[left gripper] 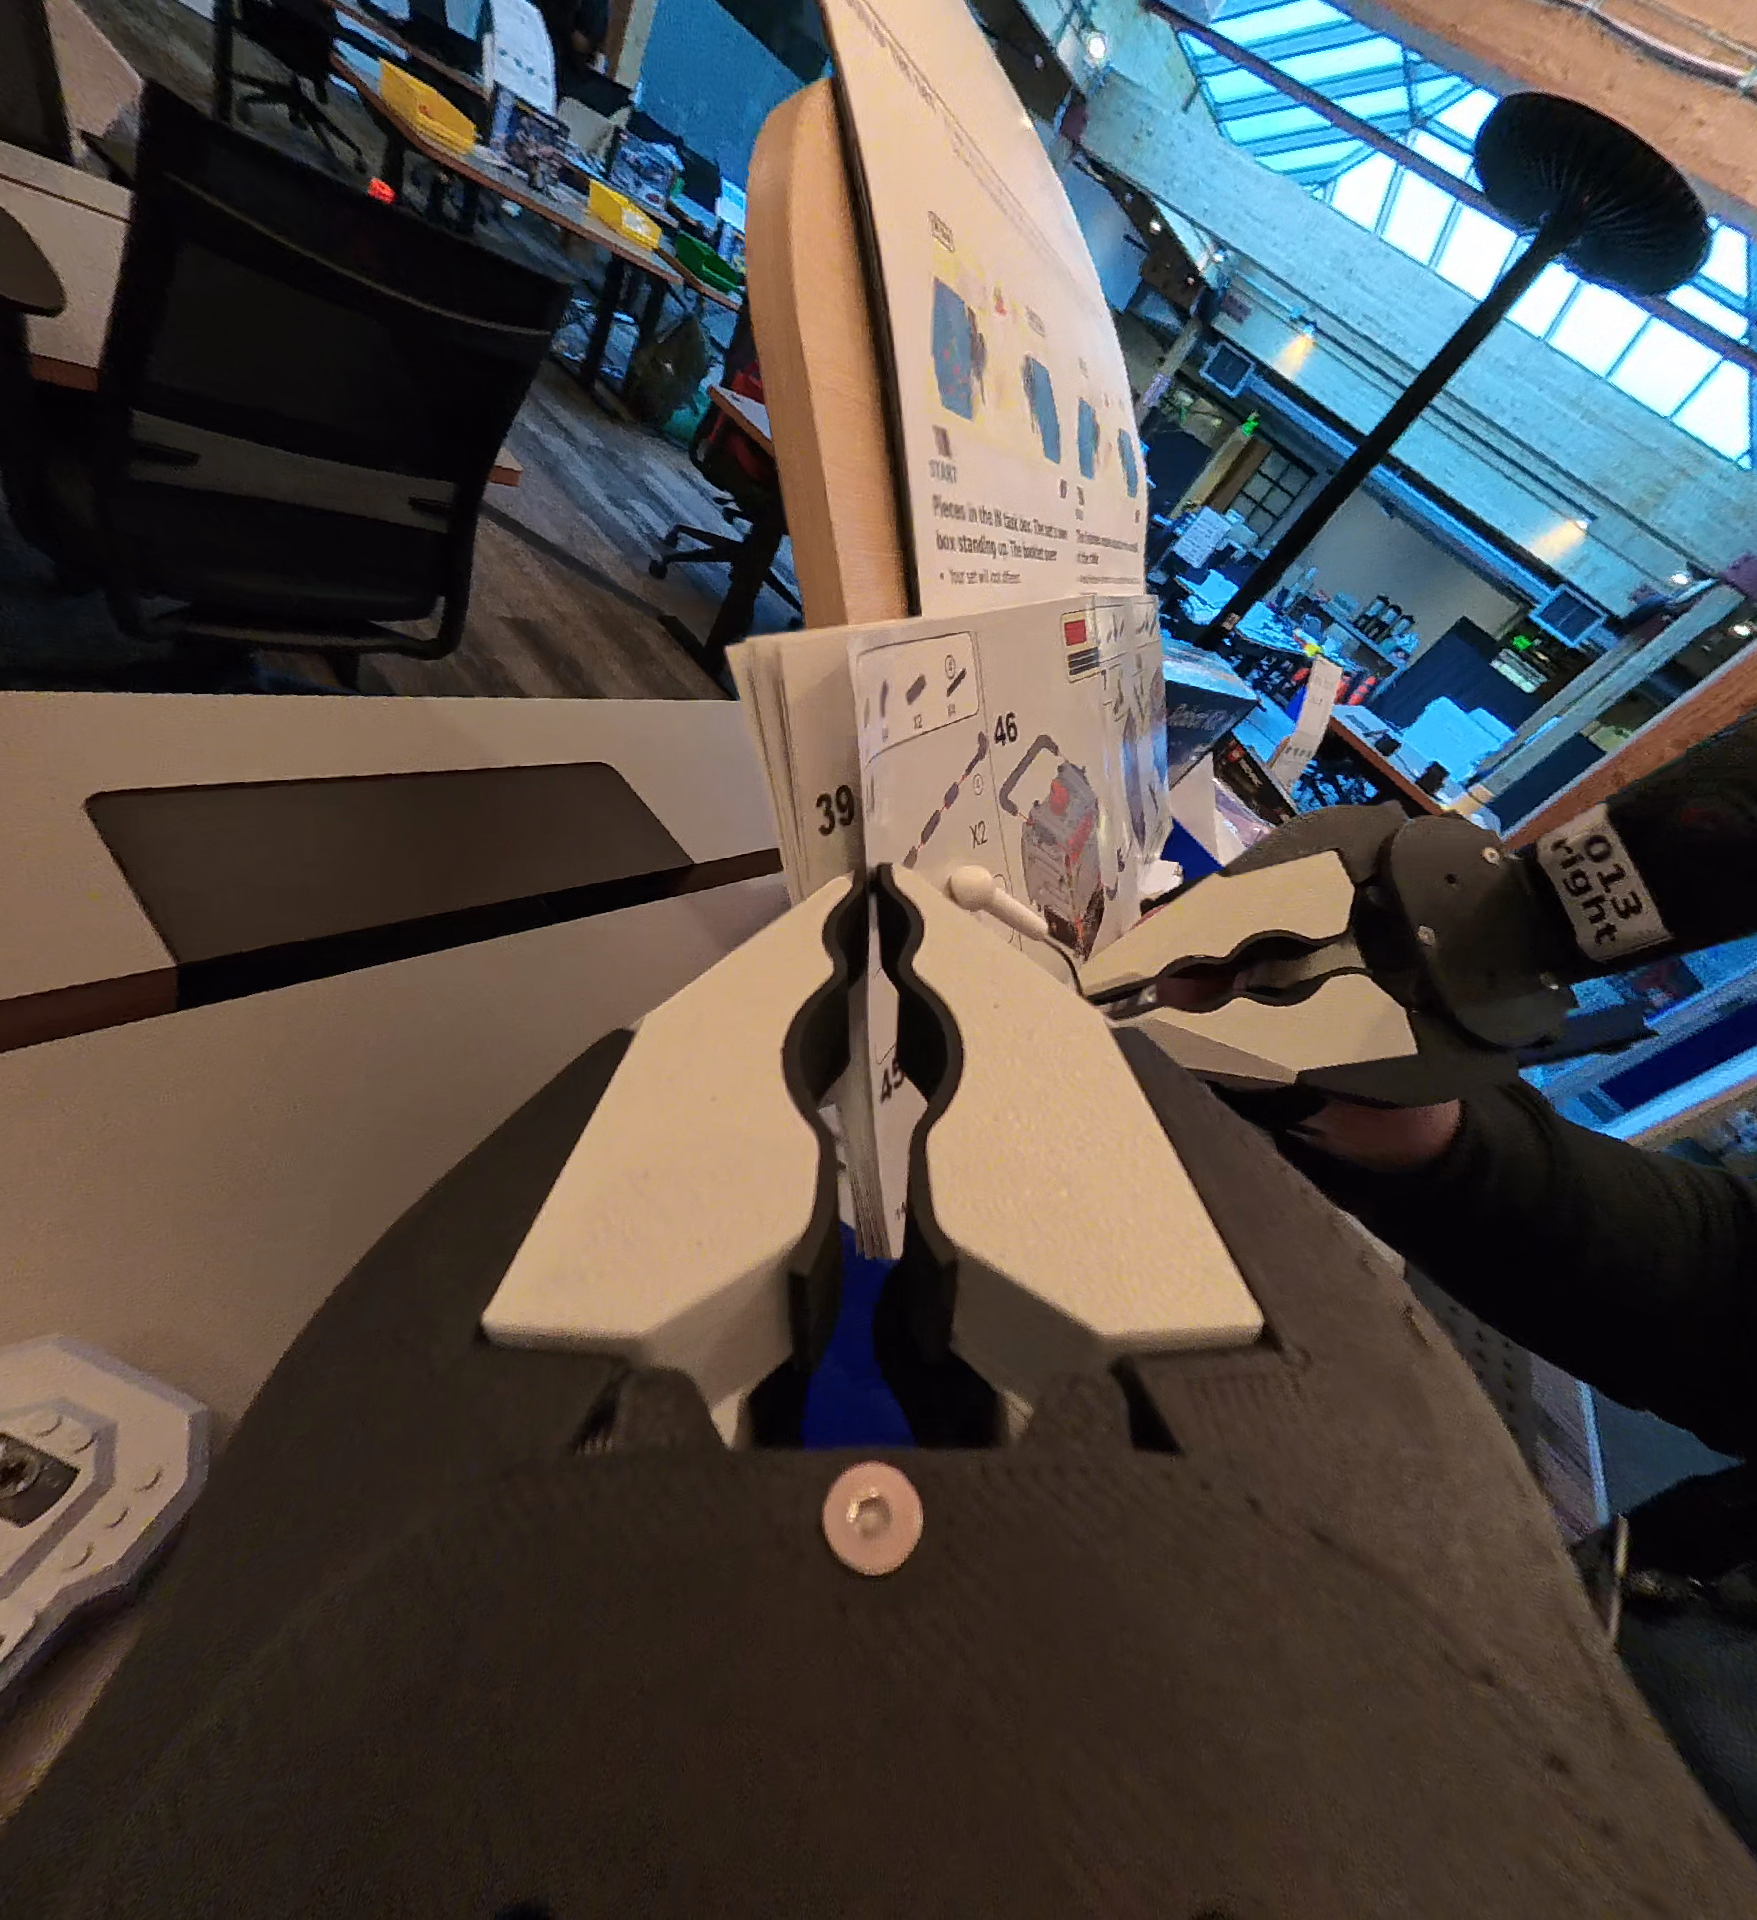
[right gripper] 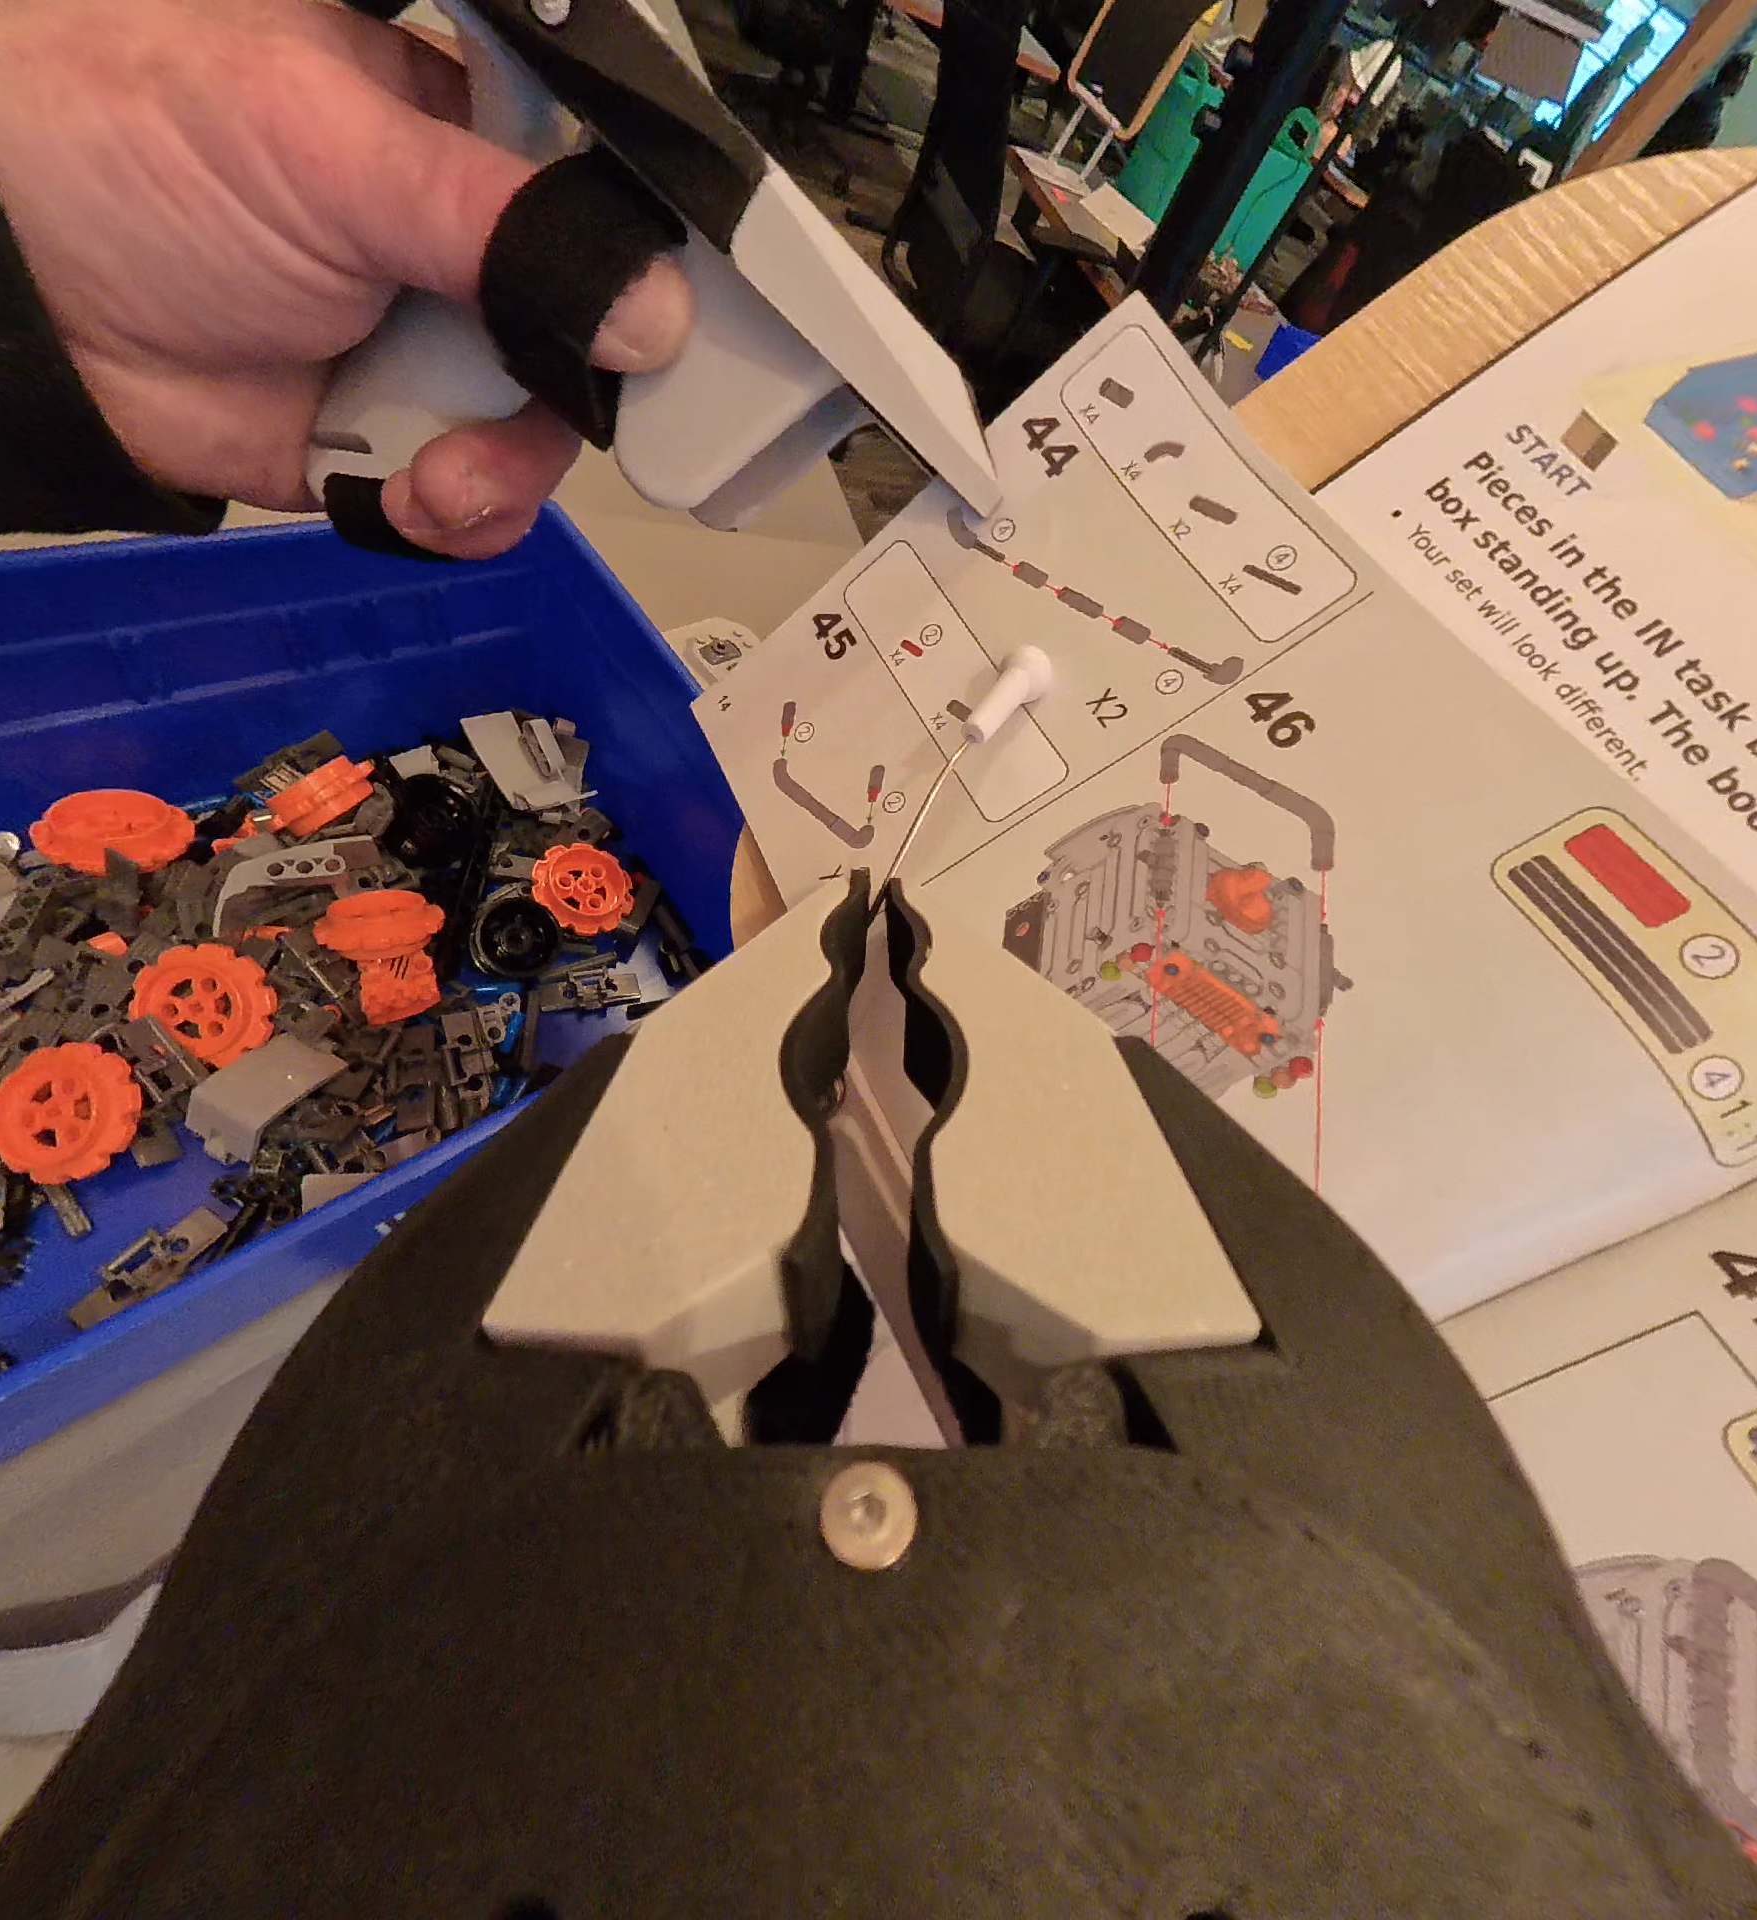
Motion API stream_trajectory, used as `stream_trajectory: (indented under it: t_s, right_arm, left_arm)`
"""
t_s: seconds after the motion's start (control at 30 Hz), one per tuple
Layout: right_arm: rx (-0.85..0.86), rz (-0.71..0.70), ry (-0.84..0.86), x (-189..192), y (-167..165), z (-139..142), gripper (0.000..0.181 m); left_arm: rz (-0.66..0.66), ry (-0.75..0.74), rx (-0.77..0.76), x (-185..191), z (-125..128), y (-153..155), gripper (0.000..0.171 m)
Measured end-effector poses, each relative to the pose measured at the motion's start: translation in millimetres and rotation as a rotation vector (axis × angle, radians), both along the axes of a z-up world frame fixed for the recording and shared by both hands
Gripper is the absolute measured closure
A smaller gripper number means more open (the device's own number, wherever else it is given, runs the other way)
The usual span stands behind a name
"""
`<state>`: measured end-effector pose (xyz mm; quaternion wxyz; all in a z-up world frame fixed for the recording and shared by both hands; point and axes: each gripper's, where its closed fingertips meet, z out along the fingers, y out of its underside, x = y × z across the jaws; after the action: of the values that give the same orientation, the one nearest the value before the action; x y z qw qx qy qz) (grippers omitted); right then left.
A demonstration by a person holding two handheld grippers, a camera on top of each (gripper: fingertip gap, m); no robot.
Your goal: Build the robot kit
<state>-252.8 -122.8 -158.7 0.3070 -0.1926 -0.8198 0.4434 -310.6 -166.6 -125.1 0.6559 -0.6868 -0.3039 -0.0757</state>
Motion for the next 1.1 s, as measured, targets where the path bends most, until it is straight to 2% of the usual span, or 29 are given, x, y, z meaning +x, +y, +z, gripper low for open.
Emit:
stream_trajectory:
  t_s: [0.13,0.27,0.37,0.53,0.63,0.73,0.83,0.93,1.1]
  right_arm:
    - [-0.05,-0.029,0.008,-0.4,7.9,12.7,0.167]
    - [-0.084,-0.051,-0.007,0.3,25.5,24.1,0.156]
    - [-0.112,-0.008,-0.154,5.6,27.3,14.3,0.14]
    - [-0.154,-0.005,-0.125,29.8,50.4,41.2,0.135]
    - [-0.134,0.001,-0.174,57.0,71.0,42.5,0.143]
    - [-0.131,-0.011,-0.185,85.2,90.8,38.4,0.147]
    - [-0.138,0.001,-0.221,119.1,100.7,17.9,0.149]
    - [-0.137,0.009,-0.264,148.1,103.0,-11.0,0.149]
    - [-0.188,-0.012,-0.347,179.1,103.3,-54.9,0.156]
  left_arm:
    - [0.07,0.014,-0.04,0.1,2.5,-12.5,0.151]
    - [0.117,0.06,-0.082,8.7,17.8,-24.9,0.146]
    - [0.117,0.103,-0.145,22.5,23.7,-23.2,0.146]
    - [0.077,0.148,-0.244,52.7,18.0,-11.3,0.147]
    - [0.028,0.16,-0.278,77.0,14.5,-6.2,0.146]
    - [-0.012,0.196,-0.415,100.8,-2.7,-5.3,0.147]
    - [-0.043,0.268,-0.617,122.5,-27.3,-12.1,0.15]
    - [-0.108,0.24,-0.715,143.3,-53.3,-18.4,0.15]
    - [-0.271,0.102,-0.793,176.6,-119.7,-24.9,0.159]
